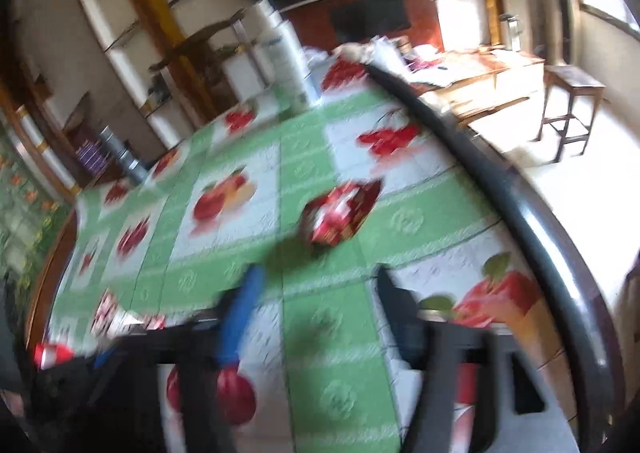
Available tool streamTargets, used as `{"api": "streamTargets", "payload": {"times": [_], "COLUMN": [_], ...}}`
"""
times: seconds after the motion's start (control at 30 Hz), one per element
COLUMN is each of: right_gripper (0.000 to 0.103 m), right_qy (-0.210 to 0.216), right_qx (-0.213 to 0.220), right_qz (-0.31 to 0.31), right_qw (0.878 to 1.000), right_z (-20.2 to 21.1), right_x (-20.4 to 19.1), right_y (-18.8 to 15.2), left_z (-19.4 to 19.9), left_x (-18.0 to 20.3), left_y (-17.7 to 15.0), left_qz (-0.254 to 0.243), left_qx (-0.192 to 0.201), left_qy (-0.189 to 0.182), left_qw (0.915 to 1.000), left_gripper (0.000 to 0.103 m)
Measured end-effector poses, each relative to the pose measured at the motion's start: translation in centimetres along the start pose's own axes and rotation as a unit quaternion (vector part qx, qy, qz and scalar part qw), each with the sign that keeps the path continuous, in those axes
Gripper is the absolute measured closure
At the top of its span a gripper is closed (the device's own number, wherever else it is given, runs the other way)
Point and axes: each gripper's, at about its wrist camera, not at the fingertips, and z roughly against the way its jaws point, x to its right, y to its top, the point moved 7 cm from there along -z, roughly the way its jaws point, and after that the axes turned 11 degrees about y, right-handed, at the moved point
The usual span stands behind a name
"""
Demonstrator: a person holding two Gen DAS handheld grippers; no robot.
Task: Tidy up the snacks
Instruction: 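Grasp red-white candy with left tool while right tool grasps red patterned packet, then carry both held packets over the red-rimmed tray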
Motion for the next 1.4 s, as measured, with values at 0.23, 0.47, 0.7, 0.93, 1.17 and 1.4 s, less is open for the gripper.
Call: {"api": "streamTargets", "payload": {"times": [0.23,0.47,0.7,0.93,1.17,1.4], "right_gripper": [0.036,0.065,0.065,0.065,0.065,0.065], "right_qy": [-0.011,0.002,0.079,0.145,0.141,0.146], "right_qx": [-0.021,-0.025,0.013,0.064,0.094,0.104], "right_qz": [-0.047,-0.020,0.002,0.065,0.107,0.118], "right_qw": [0.999,0.999,0.997,0.985,0.980,0.977], "right_z": [-4.7,-4.3,2.7,13.0,19.3,21.4], "right_x": [0.7,0.3,-3.8,-8.5,-8.9,-9.1], "right_y": [2.0,1.1,-1.6,-6.2,-10.8,-12.5], "left_z": [1.6,3.2,6.2,10.4,14.4,17.2], "left_x": [-1.3,-2.8,-3.8,-4.5,-4.7,-3.8], "left_y": [-0.5,-0.9,-2.4,-5.5,-8.7,-11.1], "left_qz": [0.007,0.018,0.028,0.039,0.029,0.016], "left_qx": [0.007,0.018,0.036,0.054,0.071,0.083], "left_qy": [-0.012,-0.013,-0.012,-0.025,-0.039,-0.054], "left_qw": [0.9999,0.9996,0.9989,0.9975,0.9963,0.9949], "left_gripper": [0.086,0.086,0.086,0.086,0.086,0.086]}}
